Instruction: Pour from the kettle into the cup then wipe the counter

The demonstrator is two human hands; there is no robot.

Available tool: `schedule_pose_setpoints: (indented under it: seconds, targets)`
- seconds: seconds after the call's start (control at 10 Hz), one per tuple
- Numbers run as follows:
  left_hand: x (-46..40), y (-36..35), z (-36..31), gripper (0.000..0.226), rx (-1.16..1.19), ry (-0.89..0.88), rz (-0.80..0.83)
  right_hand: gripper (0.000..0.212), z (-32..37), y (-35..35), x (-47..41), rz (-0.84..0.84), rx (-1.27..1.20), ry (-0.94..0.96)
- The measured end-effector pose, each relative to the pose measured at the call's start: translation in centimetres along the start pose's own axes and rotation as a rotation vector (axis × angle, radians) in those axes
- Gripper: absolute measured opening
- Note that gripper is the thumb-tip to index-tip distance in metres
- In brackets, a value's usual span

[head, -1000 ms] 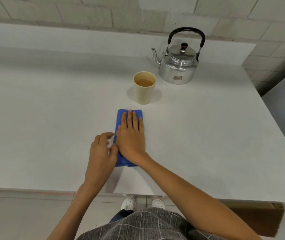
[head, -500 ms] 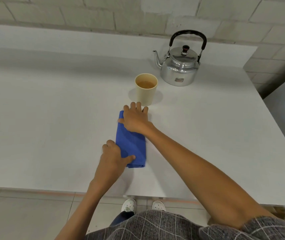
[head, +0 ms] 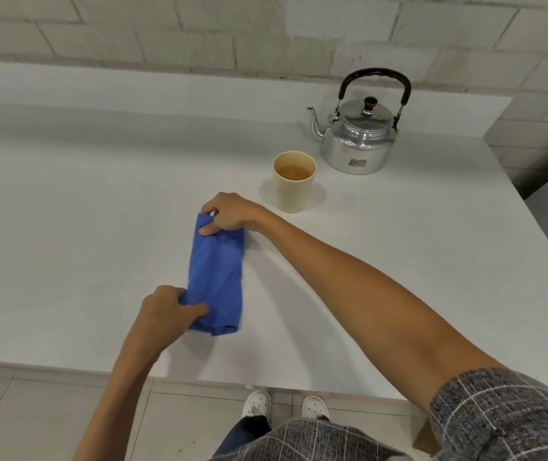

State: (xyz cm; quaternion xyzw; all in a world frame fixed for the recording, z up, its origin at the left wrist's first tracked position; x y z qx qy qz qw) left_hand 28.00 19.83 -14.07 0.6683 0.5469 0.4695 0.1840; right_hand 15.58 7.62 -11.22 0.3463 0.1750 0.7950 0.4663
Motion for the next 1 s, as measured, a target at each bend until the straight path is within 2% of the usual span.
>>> schedule_pose_setpoints:
  seconds: [0.1,0.2,0.3,0.4,0.5,0.6,0.7,0.8,0.9,1.0]
  targets:
    - [-0.3,0.9,1.2,0.031,-0.015,0.017,-0.025,0.023,1.0,-0.8,-1.4,-0.058,-0.001,0.019]
    - [0.0,1.1,1.8,0.043,-0.031,0.042,-0.074,0.016,1.3,-1.7,-2.0,-0.178,0.124,0.058]
    - [0.6,2.1,1.6,0.098,-0.177,-0.004,-0.240,0.039,1.8,-2.0,-1.2,-0.352,0.191,0.170]
    - [0.8,1.0,-0.1,0.087,-0.362,-0.194,-0.207,0.031,2.9,-2.4,0.7,-0.493,0.449,0.361]
    - [0.8,-1.5,0.2,0.068,-0.503,-0.243,-0.023,0.040,2.0,-3.2,1.1,-0.452,0.508,0.381]
    - [1.8,-2.9,0.3,0.088,-0.626,-0.224,0.077,0.049,0.7,-3.3,1.5,-0.392,0.548,0.355]
    - [2.1,-3.5,0.1,0.116,-0.742,-0.197,0.127,0.056,-1.0,-4.0,1.8,-0.229,0.570,0.296]
    - [1.6,-2.9,-0.2,0.093,-0.688,-0.169,0.164,0.064,-1.3,-3.4,3.4,-0.156,0.444,0.285]
    - [0.6,-1.9,-2.1,0.092,-0.725,-0.245,0.127,0.068,-1.6,-1.9,5.7,-0.152,0.213,0.308]
    - [0.0,-1.2,-5.9,0.098,-0.690,-0.364,0.053,0.053,-3.1,0.6,8.1,-0.200,0.162,0.266]
Point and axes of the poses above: each hand's wrist, its own x-axis away from the middle knuckle, its own y-axis out of the back of the hand, z = x × y, the point moved 10 cm from there along -x, towards the middle knuckle, and after that the axes turned 8 degrees about -x, right-handed, at the moved point
